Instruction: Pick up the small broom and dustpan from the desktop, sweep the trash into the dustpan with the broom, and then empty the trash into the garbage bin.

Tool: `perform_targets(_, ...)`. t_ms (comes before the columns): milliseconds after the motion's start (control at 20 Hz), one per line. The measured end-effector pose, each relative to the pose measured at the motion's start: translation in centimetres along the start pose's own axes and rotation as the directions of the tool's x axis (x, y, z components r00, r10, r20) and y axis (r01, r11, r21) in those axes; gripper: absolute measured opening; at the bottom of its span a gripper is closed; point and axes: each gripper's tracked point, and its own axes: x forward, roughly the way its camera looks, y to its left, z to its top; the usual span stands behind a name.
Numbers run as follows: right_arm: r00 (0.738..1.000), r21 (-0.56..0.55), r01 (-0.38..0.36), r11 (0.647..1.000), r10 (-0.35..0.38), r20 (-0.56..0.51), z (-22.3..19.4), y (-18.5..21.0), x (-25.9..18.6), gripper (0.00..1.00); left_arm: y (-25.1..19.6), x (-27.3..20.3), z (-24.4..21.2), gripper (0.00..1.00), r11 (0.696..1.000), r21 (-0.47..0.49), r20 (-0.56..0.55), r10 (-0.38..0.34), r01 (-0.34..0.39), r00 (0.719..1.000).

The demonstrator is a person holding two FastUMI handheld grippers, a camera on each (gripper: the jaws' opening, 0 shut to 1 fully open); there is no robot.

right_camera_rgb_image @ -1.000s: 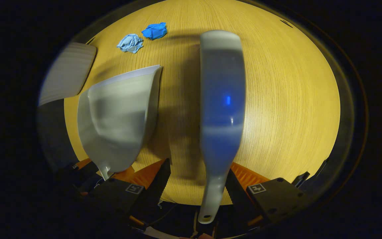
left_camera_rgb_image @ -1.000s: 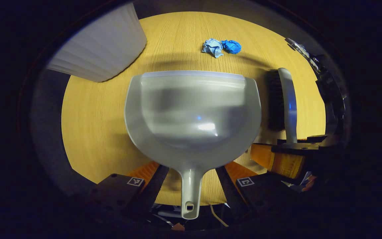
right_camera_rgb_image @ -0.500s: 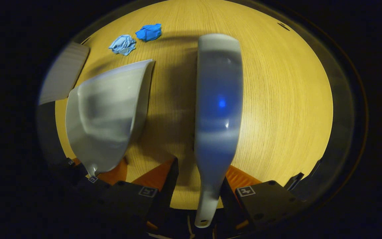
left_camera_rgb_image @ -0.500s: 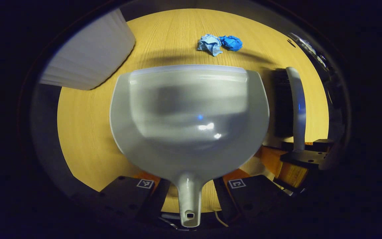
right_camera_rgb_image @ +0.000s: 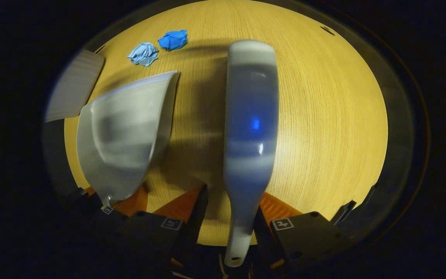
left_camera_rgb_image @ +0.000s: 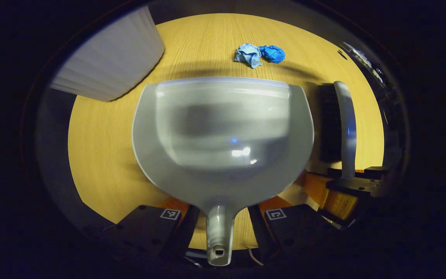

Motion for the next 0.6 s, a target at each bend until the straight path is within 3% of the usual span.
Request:
perform_targets(50, 1.000, 0.007, -0.005, 1.000, 0.005, 0.004, 0.0, 0.1, 0.1, 0.65, -0.2, -0.2, -0.2, 0.58, 1.000, -0.003, -0.005, -0.005, 0.005, 1.000)
perform_targets(100, 1.000, -0.008, -0.008, 1.000, 0.008, 0.005, -0.1, 0.0, -0.1, 0.52, -0.2, -0.4, -0.2, 0.43, 1.000, 0.009, -0.011, -0.004, 0.005, 1.000)
perform_targets(200, 1.000, -0.043, -0.016, 0.999, 0.016, 0.007, 0.0, -0.1, -0.2, 0.27, -0.2, -0.1, -0.2, 0.30, 1.000, 0.031, -0.020, -0.002, 0.003, 1.000)
perform_targets(300, 0.999, -0.069, -0.039, 0.997, 0.040, 0.024, 0.1, -0.1, -0.2, 0.23, 0.0, -0.3, -0.4, 0.28, 0.999, 0.048, -0.002, -0.015, 0.015, 1.000)
perform_targets(350, 0.998, -0.098, -0.050, 0.994, 0.054, 0.036, 0.2, -0.1, -0.3, 0.30, 0.1, 0.0, -0.5, 0.28, 0.998, 0.057, 0.002, -0.024, 0.024, 1.000)
perform_targets(400, 0.997, -0.133, -0.064, 0.989, 0.070, 0.041, 0.2, 0.0, -0.3, 0.20, 0.3, 0.0, -0.6, 0.25, 0.996, 0.081, 0.009, -0.032, 0.031, 0.999)
perform_targets(450, 0.996, -0.177, -0.076, 0.981, 0.085, 0.042, 0.3, -0.2, -0.6, 0.28, 0.8, -0.1, -0.9, 0.25, 0.994, 0.103, 0.017, -0.032, 0.031, 0.999)
perform_targets(500, 0.995, -0.216, -0.074, 0.974, 0.087, 0.053, 0.6, -0.5, -0.8, 0.20, 1.5, -0.3, -1.2, 0.26, 0.993, 0.119, 0.025, -0.025, 0.022, 0.999)
perform_targets(600, 0.993, -0.267, -0.045, 0.963, 0.072, 0.092, 2.3, -1.9, -1.6, 0.19, 2.8, -0.3, -1.7, 0.26, 0.992, 0.129, 0.045, -0.011, 0.005, 0.999)
